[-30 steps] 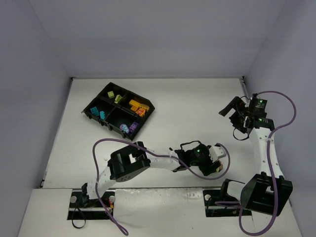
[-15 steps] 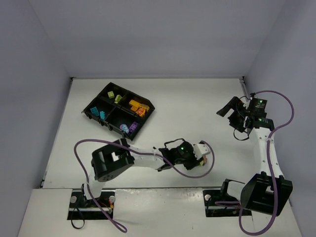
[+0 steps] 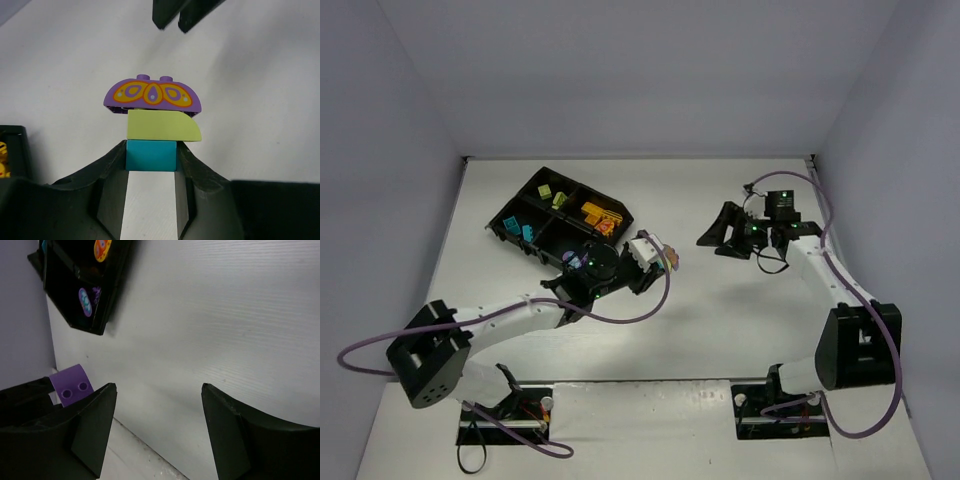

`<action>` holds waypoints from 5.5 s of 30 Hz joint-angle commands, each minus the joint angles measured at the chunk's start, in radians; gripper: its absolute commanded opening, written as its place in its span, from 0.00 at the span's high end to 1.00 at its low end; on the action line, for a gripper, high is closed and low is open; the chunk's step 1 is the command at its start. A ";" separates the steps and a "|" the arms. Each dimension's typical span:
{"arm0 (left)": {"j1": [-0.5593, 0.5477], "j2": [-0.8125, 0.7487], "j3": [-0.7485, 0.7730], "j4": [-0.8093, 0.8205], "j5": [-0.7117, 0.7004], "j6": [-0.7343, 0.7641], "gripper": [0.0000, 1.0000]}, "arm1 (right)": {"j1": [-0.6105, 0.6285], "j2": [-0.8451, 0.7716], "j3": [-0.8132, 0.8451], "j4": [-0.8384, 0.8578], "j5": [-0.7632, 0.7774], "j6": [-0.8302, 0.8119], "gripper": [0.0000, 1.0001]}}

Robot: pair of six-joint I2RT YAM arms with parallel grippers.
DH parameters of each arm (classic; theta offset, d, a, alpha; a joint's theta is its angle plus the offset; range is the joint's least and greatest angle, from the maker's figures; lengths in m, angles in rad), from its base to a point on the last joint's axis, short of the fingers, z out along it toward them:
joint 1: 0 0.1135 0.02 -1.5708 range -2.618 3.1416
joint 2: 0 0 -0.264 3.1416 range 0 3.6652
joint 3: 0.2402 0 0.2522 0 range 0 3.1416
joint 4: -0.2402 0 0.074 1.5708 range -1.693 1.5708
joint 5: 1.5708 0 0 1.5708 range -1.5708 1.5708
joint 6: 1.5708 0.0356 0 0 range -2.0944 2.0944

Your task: Sort the legos into containers by color

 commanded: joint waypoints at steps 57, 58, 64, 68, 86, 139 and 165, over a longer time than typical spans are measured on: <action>0.200 -0.273 -0.108 -0.026 0.109 0.082 0.76 | 0.332 0.292 0.280 0.290 -0.400 -0.060 1.00; 0.199 -0.277 -0.116 -0.026 0.108 0.081 0.76 | 0.322 0.289 0.278 0.290 -0.406 -0.058 1.00; 0.200 -0.294 -0.137 -0.021 0.100 0.072 0.76 | 0.252 0.266 0.257 0.290 -0.428 -0.062 1.00; 0.200 -0.302 -0.139 -0.018 0.100 0.061 0.75 | 0.243 0.260 0.255 0.290 -0.419 -0.063 1.00; 0.209 -0.681 -0.093 -0.509 -0.253 -0.125 0.76 | 0.559 0.619 0.704 0.261 -0.060 -0.258 0.92; 0.294 -0.403 0.029 -0.172 0.099 0.234 0.75 | 0.418 0.424 0.573 0.312 -0.572 -0.074 0.22; 0.292 -0.362 0.055 -0.159 0.111 0.248 0.75 | 0.459 0.422 0.562 0.348 -0.584 -0.042 0.93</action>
